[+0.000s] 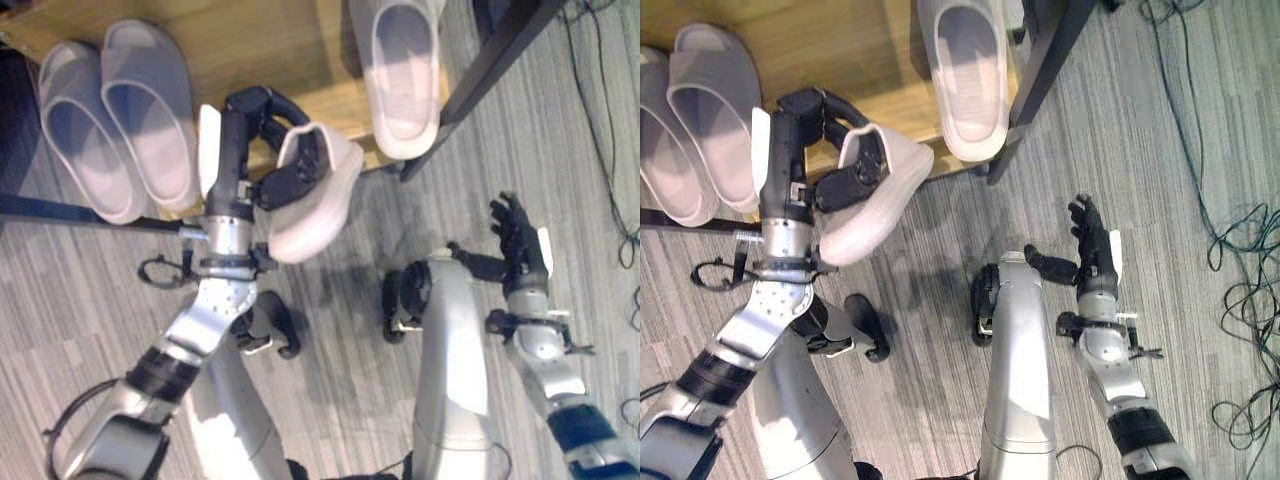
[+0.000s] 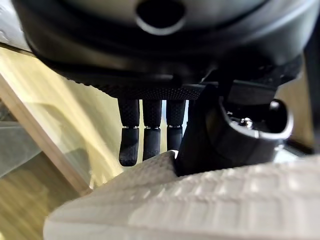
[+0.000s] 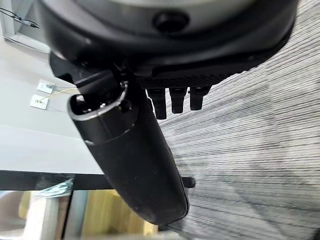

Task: Arrange the slippers neatly on the shoe rack.

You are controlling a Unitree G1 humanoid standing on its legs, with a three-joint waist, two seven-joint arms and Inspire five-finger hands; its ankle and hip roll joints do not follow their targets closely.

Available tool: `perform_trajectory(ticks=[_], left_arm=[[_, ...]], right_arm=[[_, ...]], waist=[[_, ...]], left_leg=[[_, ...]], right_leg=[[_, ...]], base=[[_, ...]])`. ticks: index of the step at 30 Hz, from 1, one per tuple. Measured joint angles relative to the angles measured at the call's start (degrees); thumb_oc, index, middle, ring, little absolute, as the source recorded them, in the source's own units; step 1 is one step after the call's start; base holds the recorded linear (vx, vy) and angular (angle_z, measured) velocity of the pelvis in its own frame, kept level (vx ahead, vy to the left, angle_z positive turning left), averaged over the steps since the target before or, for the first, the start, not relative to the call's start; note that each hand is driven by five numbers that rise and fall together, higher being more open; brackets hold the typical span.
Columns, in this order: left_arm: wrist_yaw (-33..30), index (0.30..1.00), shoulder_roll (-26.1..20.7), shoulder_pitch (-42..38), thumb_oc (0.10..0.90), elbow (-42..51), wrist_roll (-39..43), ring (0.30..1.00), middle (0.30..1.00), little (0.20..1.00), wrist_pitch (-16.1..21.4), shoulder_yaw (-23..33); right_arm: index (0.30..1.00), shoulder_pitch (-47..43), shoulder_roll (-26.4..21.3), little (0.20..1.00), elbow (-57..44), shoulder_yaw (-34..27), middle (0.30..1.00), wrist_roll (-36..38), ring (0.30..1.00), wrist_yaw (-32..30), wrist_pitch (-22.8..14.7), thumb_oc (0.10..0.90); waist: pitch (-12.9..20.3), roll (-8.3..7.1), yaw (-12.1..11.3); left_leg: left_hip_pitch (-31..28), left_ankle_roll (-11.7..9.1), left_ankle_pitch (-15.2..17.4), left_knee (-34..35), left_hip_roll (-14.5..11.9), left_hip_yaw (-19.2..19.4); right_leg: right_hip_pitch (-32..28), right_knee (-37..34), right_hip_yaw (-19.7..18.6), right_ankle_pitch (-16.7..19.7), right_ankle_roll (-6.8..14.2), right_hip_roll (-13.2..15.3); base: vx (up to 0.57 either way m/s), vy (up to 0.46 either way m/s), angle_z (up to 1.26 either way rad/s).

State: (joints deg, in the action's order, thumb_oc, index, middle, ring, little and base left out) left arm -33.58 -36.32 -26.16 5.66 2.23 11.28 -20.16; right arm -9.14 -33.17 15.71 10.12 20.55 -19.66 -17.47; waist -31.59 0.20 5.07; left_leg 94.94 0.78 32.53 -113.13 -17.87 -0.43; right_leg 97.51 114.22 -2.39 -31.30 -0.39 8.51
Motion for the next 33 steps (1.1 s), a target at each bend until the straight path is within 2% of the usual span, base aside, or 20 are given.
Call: perform_trajectory(ticks=[3, 4, 6, 7, 12, 15, 19, 24, 26, 30, 33], left_arm=[[0.05, 0.3, -0.74, 1.87, 0.4, 2.01, 2.43, 0.3, 0.3, 0.3, 0.01, 0.09], [0.37, 0.3, -2.37, 6.23, 0.4, 9.09, 7.31, 0.3, 0.3, 0.3, 0.27, 0.77], [0.97, 0.3, -3.16, 8.55, 0.4, 13.74, 10.74, 0.3, 0.3, 0.3, 1.33, 2.93], [2.11, 0.3, -3.4, 9.76, 0.4, 16.5, 13.02, 0.3, 0.3, 0.3, 3.25, 5.27], [6.06, 0.3, -5.19, 13.43, 0.4, 22.08, 21.18, 0.3, 0.3, 0.3, 6.32, 12.72], [6.87, 0.3, -5.0, 14.57, 0.4, 22.74, 22.2, 0.3, 0.3, 0.3, 6.44, 13.91], [6.26, 0.3, -4.93, 12.78, 0.4, 22.72, 20.95, 0.3, 0.3, 0.3, 6.47, 13.82], [0.52, 0.3, -5.08, 0.23, 0.4, 12.3, 7.77, 0.3, 0.3, 0.3, 5.82, 9.09], [0.03, 0.3, -5.11, -2.67, 0.4, 9.3, 5.8, 0.3, 0.3, 0.3, 4.82, 7.28], [-1.18, 0.3, -5.37, -12.14, 0.4, -3.26, -1.25, 0.3, 0.3, 0.3, 1.98, -0.75], [-1.65, 0.3, -5.38, -14.81, 0.4, -9.12, -4.73, 0.3, 0.3, 0.3, -0.19, -3.94]], right_arm=[[0.9, 2.68, -0.51, 0.9, 0.04, 0.02, 0.9, 0.0, 0.9, 0.02, 0.24, 0.8], [0.9, 5.73, -2.72, 0.9, 0.14, -0.11, 0.9, 0.05, 0.9, 0.05, 0.38, 0.8], [0.9, 5.58, -3.1, 0.9, 0.15, -0.09, 0.9, 0.02, 0.9, 0.2, 0.47, 0.8], [0.9, 5.18, -3.34, 0.9, 0.22, -0.13, 0.9, 0.03, 0.9, 0.12, 0.74, 0.8], [0.9, 3.9, -4.1, 0.9, -1.64, -0.12, 0.9, -0.13, 0.9, 0.76, 1.59, 0.8], [0.9, 3.99, -4.2, 0.9, -1.87, -0.19, 0.9, -0.11, 0.9, 1.15, 1.8, 0.8], [0.9, 4.11, -4.21, 0.9, -1.93, -0.21, 0.9, -0.12, 0.9, 1.38, 1.84, 0.8], [0.9, 3.35, -4.23, 0.9, -1.88, -0.02, 0.9, -0.3, 0.9, 1.86, 1.99, 0.8], [0.9, 2.58, -4.24, 0.9, -1.88, 0.06, 0.9, -0.33, 0.9, 1.92, 1.97, 0.8], [0.9, 0.48, -5.49, 0.9, -1.82, 0.74, 0.9, -0.33, 0.9, 2.0, 1.79, 0.8], [0.9, -0.35, -6.11, 0.9, -1.77, 0.82, 0.9, -0.31, 0.9, 2.15, 1.45, 0.8]], waist=[[-0.01, -0.09, 0.33], [0.01, -0.51, 1.02], [0.13, -1.22, 1.17], [0.11, -1.58, 0.84], [0.12, -1.57, 0.1], [0.12, -1.56, -0.6], [0.13, -1.54, -0.28], [0.13, -1.54, 0.47], [0.13, -1.55, 1.21], [0.12, -1.58, 2.93], [0.09, -1.62, 3.49]], left_leg=[[-0.14, 0.09, 1.99, -3.67, 0.14, -0.24], [-0.32, -0.17, 5.72, -10.67, 1.01, -0.91], [0.01, -0.42, 6.82, -12.74, 1.02, -1.03], [-0.04, -0.69, 7.55, -13.93, 1.01, -0.93], [-1.82, -1.2, 8.71, -14.33, 1.03, 0.17], [-3.72, -1.96, 9.36, -14.37, 1.25, 0.22], [-4.3, -1.45, 9.75, -14.61, 1.9, 0.39], [-5.07, -1.43, 10.06, -15.21, 2.06, 0.35], [-5.16, -1.59, 10.22, -15.33, 1.98, 0.25], [-5.23, -1.66, 10.7, -15.8, 1.64, 0.12], [-5.45, -2.03, 11.2, -15.98, 0.98, 0.07]], right_leg=[[0.05, 4.04, -1.06, -2.03, 0.66, 0.18], [0.26, 11.63, -3.17, -6.5, 0.9, 1.06], [1.11, 14.02, -4.1, -7.39, 1.42, 1.11], [1.54, 15.52, -4.68, -8.06, 1.43, 1.13], [1.16, 16.94, -5.71, -9.58, 0.87, 1.18], [-0.77, 17.43, -6.05, -10.98, 0.76, 1.52], [-1.59, 17.94, -6.53, -11.66, 1.02, 2.11], [-2.43, 18.62, -6.81, -12.22, 1.05, 2.29], [-2.49, 18.63, -6.71, -12.24, 1.05, 2.23], [-2.46, 18.83, -6.67, -12.37, 1.21, 1.88], [-2.36, 18.77, -6.55, -12.38, 1.22, 1.3]], base=[[0.14, -0.027, 0.14], [0.1, -0.031, 0.24], [0.04, -0.021, 0.11], [0.03, -0.019, 0.06], [0.02, -0.02, 0.04], [0.0, -0.036, 0.05], [0.0, -0.016, 0.09], [-0.01, -0.006, 0.03], [-0.01, 0.005, -0.02], [-0.02, 0.027, -0.05], [0.0, 0.035, -0.1]])
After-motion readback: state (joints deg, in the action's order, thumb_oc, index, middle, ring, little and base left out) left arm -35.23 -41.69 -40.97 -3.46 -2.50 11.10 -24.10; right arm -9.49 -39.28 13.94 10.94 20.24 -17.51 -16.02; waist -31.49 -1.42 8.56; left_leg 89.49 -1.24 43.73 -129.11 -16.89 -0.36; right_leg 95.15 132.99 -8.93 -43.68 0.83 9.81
